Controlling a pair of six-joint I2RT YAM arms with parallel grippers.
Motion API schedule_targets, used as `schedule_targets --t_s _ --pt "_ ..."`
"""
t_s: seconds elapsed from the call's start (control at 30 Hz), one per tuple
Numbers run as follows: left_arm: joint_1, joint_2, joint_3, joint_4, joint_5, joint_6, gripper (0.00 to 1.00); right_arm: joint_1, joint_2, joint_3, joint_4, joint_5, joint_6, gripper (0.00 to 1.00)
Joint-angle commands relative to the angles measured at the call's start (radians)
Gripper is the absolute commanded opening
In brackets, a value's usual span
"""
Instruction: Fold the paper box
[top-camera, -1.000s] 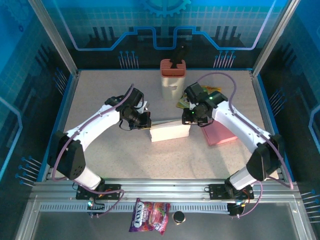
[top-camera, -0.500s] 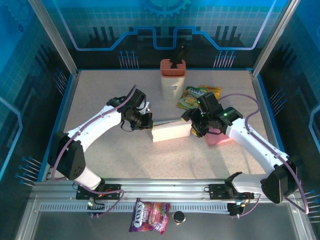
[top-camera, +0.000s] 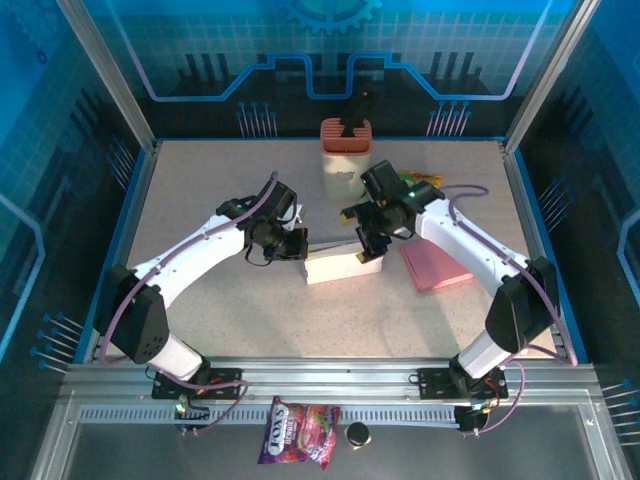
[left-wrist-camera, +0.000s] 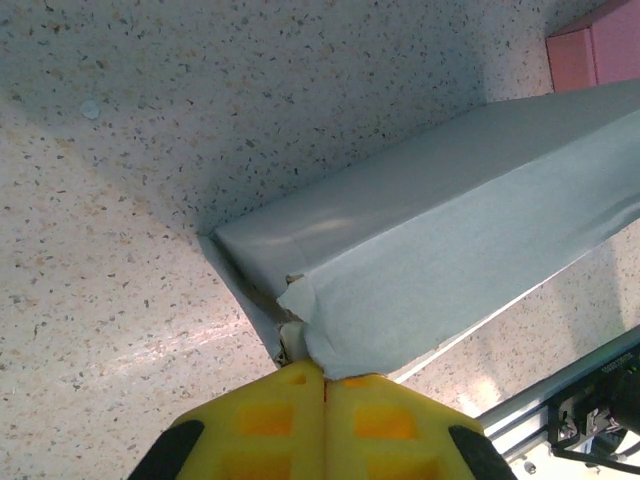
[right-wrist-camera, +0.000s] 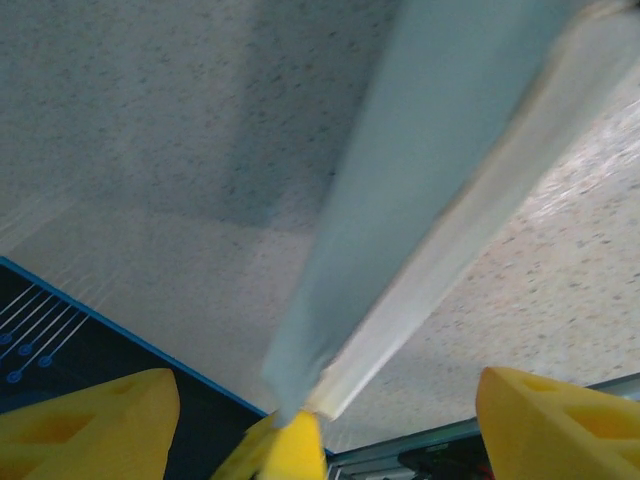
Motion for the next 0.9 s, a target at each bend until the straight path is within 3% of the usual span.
schedule_targets --t_s 0.0,0.13,0.63,0.87 --pt "-0.02 0.025 -0.054 -0.068 -0.067 0.015 0.0 0.018 0.064 0.091 -0.175 -0.02 0.05 0.8" --pt "-0.025 0.018 -0.054 -0.067 -0.078 0.016 0.0 0.038 0.13 0.138 -0.253 -0.086 0.062 0.8" --pt "-0.035 0.006 -0.059 -0.054 -0.091 0.017 0.0 0.09 0.245 0.211 -0.223 -0.049 0.118 0.85" --pt "-0.048 0.0 -0.069 -0.034 -0.099 0.011 0.0 0.103 0.25 0.166 -0.151 -0.039 0.138 0.76"
